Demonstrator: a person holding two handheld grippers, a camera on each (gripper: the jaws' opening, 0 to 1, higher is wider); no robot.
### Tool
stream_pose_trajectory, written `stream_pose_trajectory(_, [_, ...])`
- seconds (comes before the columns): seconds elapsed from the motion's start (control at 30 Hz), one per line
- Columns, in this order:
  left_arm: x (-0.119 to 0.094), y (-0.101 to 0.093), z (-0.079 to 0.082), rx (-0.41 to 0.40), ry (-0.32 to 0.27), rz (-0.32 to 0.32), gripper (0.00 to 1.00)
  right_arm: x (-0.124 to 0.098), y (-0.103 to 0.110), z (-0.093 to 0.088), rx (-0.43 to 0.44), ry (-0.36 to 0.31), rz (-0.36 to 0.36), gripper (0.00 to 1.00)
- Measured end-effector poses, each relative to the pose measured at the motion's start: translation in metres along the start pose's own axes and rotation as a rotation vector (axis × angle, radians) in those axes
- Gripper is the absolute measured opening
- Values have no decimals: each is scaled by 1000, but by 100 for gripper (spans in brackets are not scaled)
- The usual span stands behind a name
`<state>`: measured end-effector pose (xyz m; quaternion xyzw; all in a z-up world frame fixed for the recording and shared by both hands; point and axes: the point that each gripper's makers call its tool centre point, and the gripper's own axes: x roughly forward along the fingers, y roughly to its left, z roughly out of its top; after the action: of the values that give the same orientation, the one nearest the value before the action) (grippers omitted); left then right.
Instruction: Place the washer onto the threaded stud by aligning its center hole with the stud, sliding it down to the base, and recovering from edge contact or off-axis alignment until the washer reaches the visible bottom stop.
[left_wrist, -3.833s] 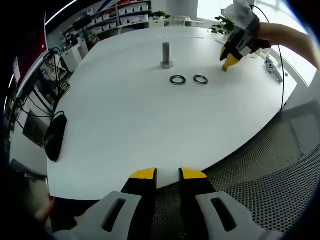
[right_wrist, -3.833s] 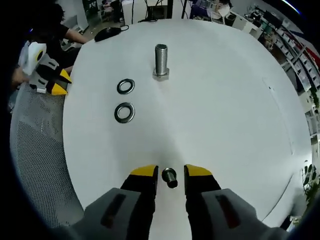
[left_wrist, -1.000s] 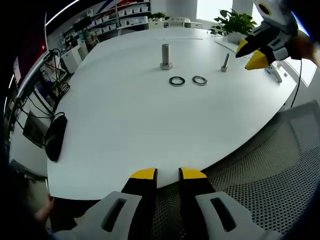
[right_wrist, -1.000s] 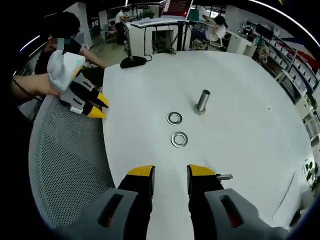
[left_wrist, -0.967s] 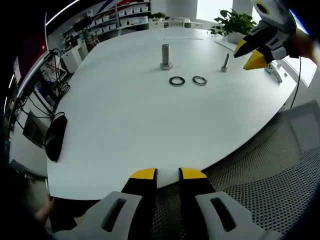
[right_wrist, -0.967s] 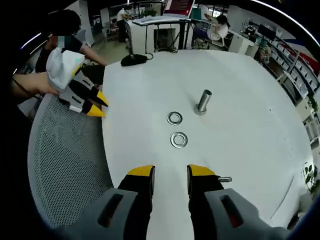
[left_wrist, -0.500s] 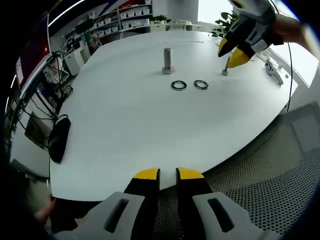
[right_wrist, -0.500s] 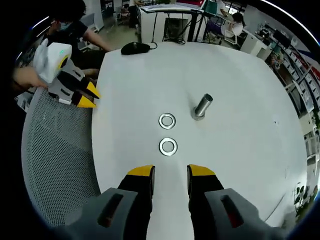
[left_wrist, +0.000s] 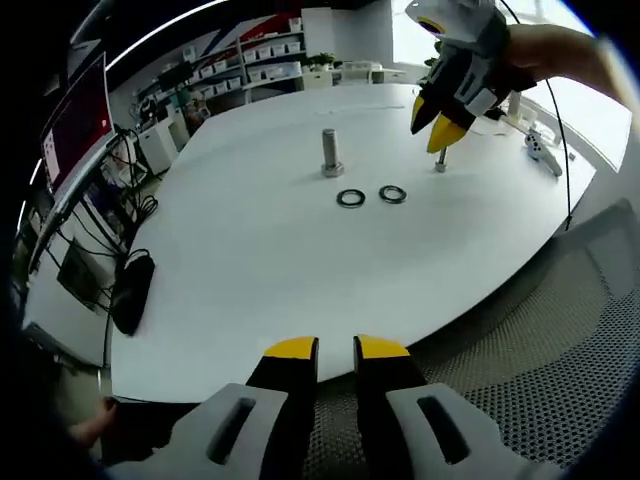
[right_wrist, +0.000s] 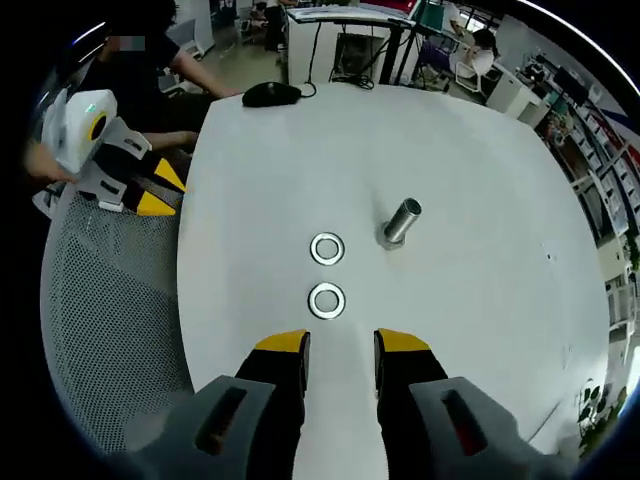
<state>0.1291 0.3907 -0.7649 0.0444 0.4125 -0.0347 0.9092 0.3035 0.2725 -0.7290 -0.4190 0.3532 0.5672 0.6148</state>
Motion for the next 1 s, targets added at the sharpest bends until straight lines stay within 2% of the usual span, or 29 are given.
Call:
stream_pose_trajectory(0.33, [4,-5,-3,-9,10,-26,10,12,-5,0,-6,34,17,28])
stream_pose_trajectory(0.53, [4,-5,-3,-12,10,-26,10,27,-6,-7,-50,102,60,28])
stream_pose_trajectory(0.7, [4,-4,-3,-14,8,-24,10,37,-7,-11,-50,128,84,28])
stream_pose_trajectory(0.8, [4,-4,-3,-15,7,-24,11,46,1,-11,-52,144,125,28])
stream_pose_trajectory(0.9, [5,-6,-4,-5,14,-32,11,54,12,-9,-90,169,159,31])
stream_pose_trajectory(1.0, [4,-6,-3,-7,11,-31,11,60,18,-4,-98,171,172,33])
